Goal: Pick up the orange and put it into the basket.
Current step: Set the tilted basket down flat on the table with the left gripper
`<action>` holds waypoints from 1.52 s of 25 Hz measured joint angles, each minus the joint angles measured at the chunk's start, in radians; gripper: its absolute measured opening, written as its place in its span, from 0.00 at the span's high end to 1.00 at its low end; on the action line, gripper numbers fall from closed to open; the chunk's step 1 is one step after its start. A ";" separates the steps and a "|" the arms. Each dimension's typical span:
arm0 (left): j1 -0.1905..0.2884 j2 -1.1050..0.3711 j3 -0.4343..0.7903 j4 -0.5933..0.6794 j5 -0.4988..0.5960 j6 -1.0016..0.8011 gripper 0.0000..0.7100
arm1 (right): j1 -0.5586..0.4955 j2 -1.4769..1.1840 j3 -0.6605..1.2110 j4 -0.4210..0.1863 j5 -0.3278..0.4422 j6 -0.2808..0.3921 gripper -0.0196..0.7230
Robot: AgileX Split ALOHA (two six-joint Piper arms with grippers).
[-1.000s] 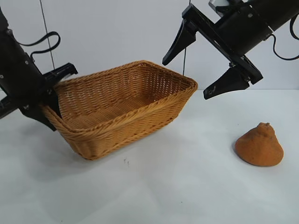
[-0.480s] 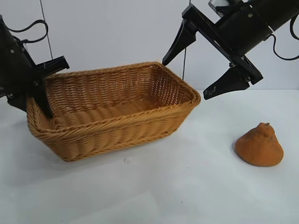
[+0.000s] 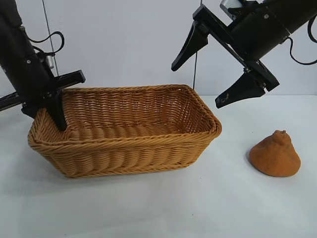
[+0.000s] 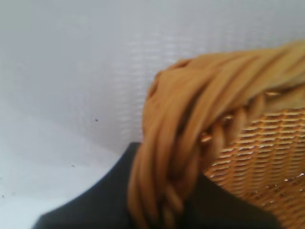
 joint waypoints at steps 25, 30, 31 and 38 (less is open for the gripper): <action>-0.041 0.040 -0.007 -0.002 -0.050 0.049 0.26 | 0.000 0.000 0.000 0.004 0.000 0.000 0.04; -0.040 0.021 -0.007 0.009 0.008 0.047 0.17 | 0.000 0.000 0.000 0.004 0.000 0.000 0.04; -0.040 0.003 -0.007 0.013 0.014 0.047 0.17 | 0.000 0.000 0.000 0.004 0.000 0.000 0.04; -0.038 -0.164 -0.008 0.091 0.017 0.056 0.17 | 0.000 0.000 0.000 0.004 0.000 0.000 0.04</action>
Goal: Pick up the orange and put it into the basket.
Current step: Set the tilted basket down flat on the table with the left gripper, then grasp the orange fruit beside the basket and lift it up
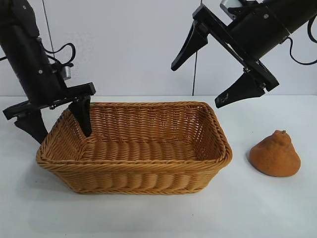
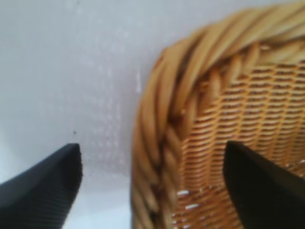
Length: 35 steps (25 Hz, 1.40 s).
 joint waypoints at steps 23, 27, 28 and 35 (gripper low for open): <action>0.198 -0.187 0.001 0.178 0.124 0.000 0.17 | 0.000 0.000 0.000 0.000 0.001 0.000 0.04; 0.198 -0.294 0.050 0.177 0.125 0.000 0.17 | 0.000 0.000 0.000 0.000 0.001 0.000 0.04; 0.198 -0.323 0.073 0.175 0.125 0.000 0.17 | 0.000 0.000 0.000 0.000 0.001 0.000 0.04; 0.198 -0.639 0.362 0.174 0.125 0.021 0.17 | 0.000 0.000 0.000 0.000 0.001 0.000 0.04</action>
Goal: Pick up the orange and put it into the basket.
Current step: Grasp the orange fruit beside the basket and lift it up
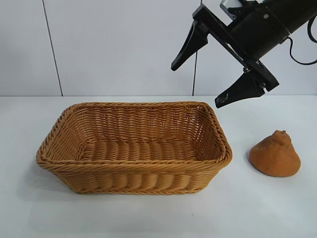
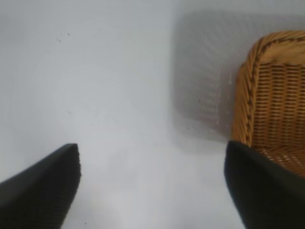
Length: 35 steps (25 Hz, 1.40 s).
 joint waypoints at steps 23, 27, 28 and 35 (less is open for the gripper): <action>0.000 -1.123 0.724 0.004 -0.144 0.022 0.18 | 0.000 -0.012 0.000 0.010 0.009 0.000 0.04; 0.000 -1.152 0.727 0.004 -0.147 0.022 0.18 | 0.000 -0.047 -0.002 0.004 0.010 0.000 0.04; 0.000 -1.154 0.727 0.004 -0.147 0.022 0.18 | 0.000 -0.052 -0.008 0.002 0.011 0.000 0.04; -0.001 -1.247 0.727 0.004 -0.147 0.022 0.18 | 0.000 -0.082 -0.068 -0.074 0.061 0.006 0.04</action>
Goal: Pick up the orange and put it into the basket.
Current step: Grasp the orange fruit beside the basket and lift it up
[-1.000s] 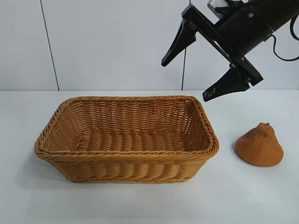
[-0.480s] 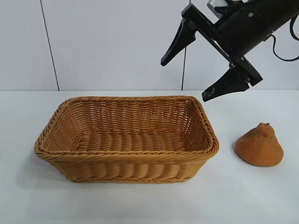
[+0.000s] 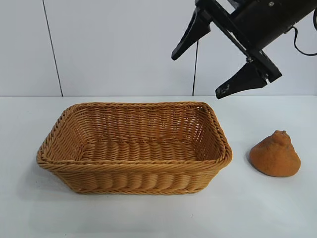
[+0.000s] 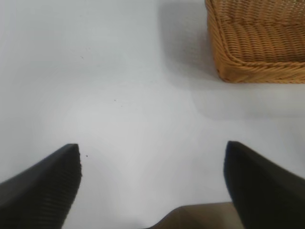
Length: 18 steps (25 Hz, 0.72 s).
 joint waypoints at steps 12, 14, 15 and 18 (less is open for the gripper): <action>-0.001 -0.125 0.000 -0.004 0.001 0.000 0.18 | -0.070 -0.005 -0.123 -0.438 0.089 0.250 0.04; -0.001 -0.125 0.000 -0.004 0.001 0.000 0.18 | -0.125 0.008 -0.123 -0.462 0.104 0.250 0.04; -0.001 -0.125 0.000 -0.004 0.001 0.000 0.18 | -0.155 0.020 -0.123 -0.468 0.112 0.250 0.04; -0.001 -0.125 0.000 -0.004 0.001 0.000 0.18 | -0.210 0.067 -0.123 -0.479 0.136 0.250 0.04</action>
